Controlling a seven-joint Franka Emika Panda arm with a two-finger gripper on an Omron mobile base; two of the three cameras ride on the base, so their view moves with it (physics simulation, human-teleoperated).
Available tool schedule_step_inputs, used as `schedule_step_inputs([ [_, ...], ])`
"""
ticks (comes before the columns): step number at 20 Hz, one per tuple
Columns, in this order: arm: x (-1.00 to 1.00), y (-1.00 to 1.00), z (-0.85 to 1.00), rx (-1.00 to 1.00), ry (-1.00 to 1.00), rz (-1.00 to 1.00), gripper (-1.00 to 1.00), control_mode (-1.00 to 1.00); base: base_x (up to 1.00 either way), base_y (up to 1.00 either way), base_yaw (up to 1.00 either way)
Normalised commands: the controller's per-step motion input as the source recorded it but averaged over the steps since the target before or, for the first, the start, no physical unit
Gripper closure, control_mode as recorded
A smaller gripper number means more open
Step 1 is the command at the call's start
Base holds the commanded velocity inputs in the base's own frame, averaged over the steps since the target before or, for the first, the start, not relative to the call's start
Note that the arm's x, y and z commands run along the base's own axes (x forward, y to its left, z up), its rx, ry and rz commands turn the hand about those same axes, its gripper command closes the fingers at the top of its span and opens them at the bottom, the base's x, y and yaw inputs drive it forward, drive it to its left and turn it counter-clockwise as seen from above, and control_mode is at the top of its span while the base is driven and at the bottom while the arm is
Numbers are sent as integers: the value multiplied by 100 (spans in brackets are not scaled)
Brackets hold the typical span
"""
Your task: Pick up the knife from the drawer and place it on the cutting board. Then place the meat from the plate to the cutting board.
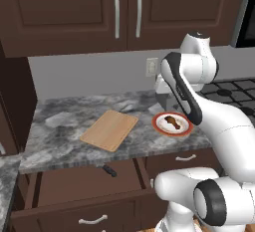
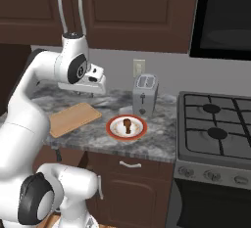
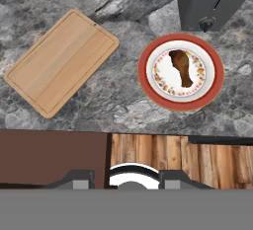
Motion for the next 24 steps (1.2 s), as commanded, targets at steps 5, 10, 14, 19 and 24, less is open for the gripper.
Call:
schedule_step_inputs([
  [5, 0, 0, 0, 0, 1, 0, -100, 100, -11, -10, 5],
  [10, 0, 0, 0, 0, 0, 0, -100, 100, -29, -41, 28],
  [14, 0, 0, 0, 0, 0, 0, -100, 100, -22, -28, 34],
  [19, 0, 0, 0, 0, 0, 0, -100, 100, -29, -22, 33],
  [24, 0, 0, 0, 0, 0, 0, -100, 100, -52, -30, 32],
])
